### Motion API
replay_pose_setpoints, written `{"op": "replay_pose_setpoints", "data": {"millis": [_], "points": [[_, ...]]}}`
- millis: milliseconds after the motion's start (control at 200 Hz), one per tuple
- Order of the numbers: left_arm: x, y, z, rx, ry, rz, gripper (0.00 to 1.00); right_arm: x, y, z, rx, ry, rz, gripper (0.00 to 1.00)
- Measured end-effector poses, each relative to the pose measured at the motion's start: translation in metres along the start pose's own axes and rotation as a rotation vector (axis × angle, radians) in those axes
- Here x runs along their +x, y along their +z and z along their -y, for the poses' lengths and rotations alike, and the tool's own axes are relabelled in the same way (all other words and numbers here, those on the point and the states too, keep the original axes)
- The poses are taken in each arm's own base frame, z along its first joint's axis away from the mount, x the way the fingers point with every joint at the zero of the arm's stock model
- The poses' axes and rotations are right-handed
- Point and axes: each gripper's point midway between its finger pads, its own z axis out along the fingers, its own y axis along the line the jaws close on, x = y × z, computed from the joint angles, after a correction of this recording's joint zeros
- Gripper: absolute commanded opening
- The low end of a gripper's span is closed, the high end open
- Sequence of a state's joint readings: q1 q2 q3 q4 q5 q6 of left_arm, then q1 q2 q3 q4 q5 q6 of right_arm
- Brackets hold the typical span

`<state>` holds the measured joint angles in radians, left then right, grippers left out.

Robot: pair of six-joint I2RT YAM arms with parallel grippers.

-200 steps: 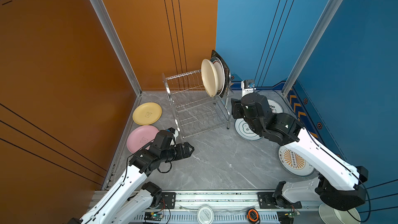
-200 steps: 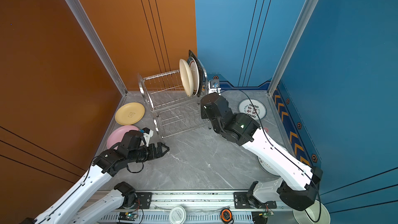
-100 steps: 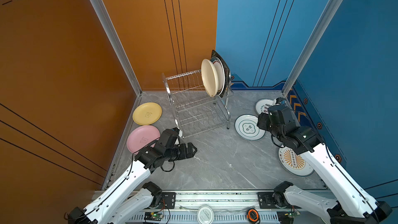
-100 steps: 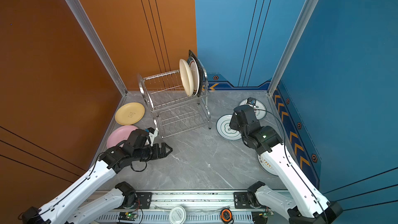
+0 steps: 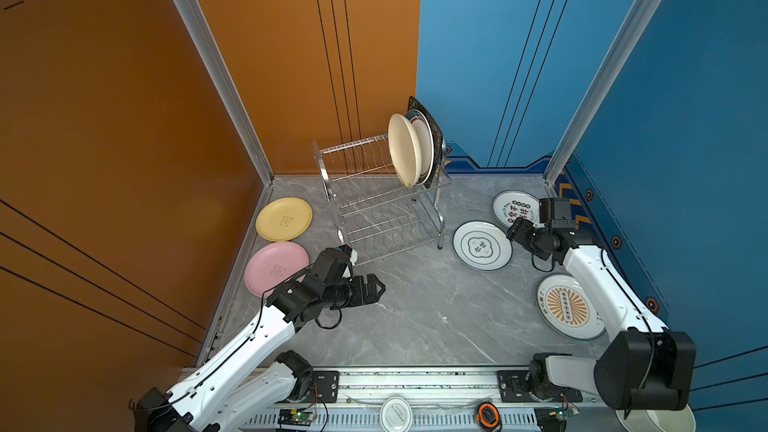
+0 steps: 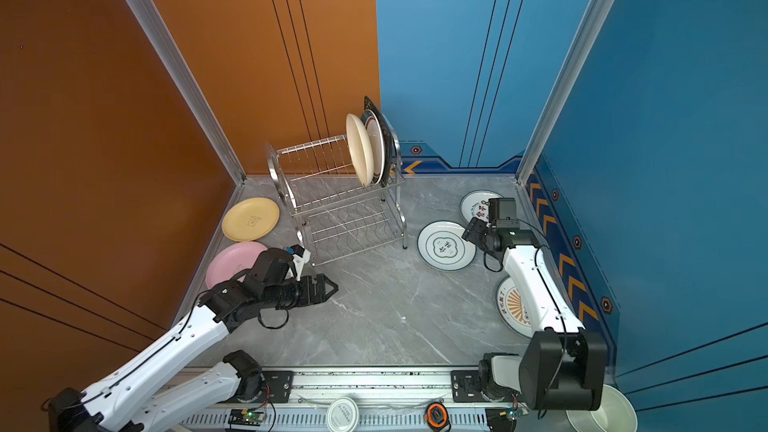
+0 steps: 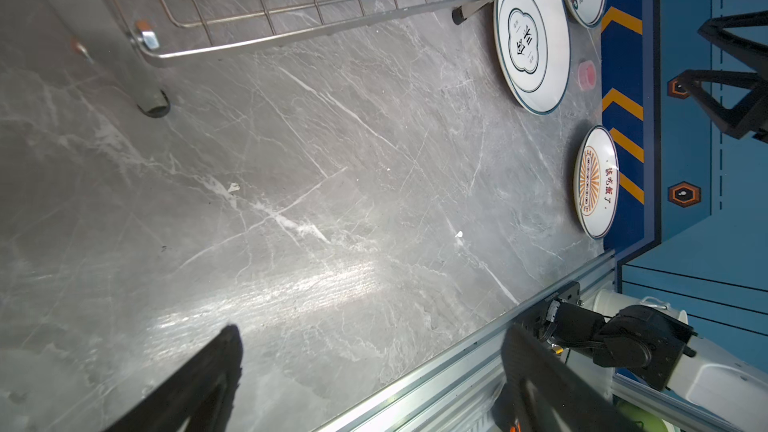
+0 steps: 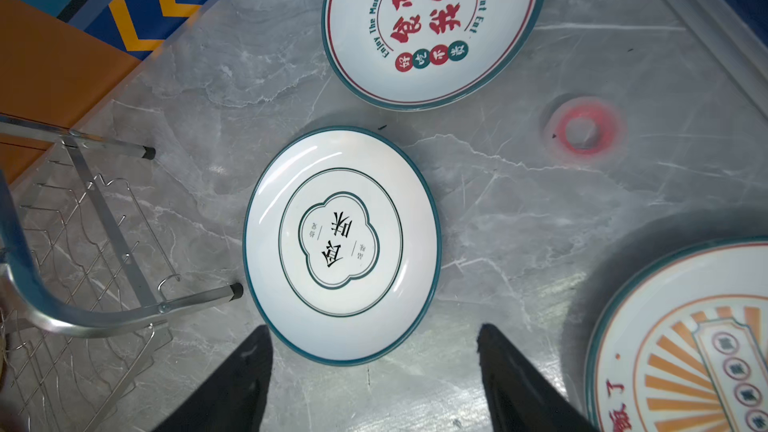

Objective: Load the plates into the dish rack
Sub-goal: 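Withdraw the open right gripper from the rack toward the white plates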

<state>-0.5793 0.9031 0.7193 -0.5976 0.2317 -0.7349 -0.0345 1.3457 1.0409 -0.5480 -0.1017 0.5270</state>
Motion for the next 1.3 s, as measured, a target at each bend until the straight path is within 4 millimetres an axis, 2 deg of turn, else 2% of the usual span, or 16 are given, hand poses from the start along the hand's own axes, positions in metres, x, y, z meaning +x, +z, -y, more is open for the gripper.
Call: {"op": "replay_pose_setpoints", "data": {"millis": [140,345,606,876,1061,1296], "points": [[-0.002,0.006,0.002,0.004,-0.003,-0.003,0.98,-0.005,0.034,0.002,-0.012,0.019,-0.067,0.85],[-0.005,0.01,0.005,0.015,-0.006,0.006,0.98,-0.028,0.064,-0.013,-0.063,0.017,-0.091,0.91],[-0.003,0.015,0.002,0.012,-0.016,0.001,0.98,-0.042,0.114,-0.026,-0.1,0.003,-0.149,0.88],[-0.004,0.025,0.0,-0.002,-0.027,-0.013,0.98,-0.058,0.137,-0.047,-0.14,-0.036,-0.152,0.77],[-0.005,0.029,-0.001,-0.008,-0.029,-0.019,0.98,-0.061,0.148,-0.068,-0.165,-0.081,-0.16,0.73],[-0.004,0.03,-0.001,-0.012,-0.034,-0.023,0.98,-0.052,0.175,-0.084,-0.167,-0.132,-0.207,0.72]]}}
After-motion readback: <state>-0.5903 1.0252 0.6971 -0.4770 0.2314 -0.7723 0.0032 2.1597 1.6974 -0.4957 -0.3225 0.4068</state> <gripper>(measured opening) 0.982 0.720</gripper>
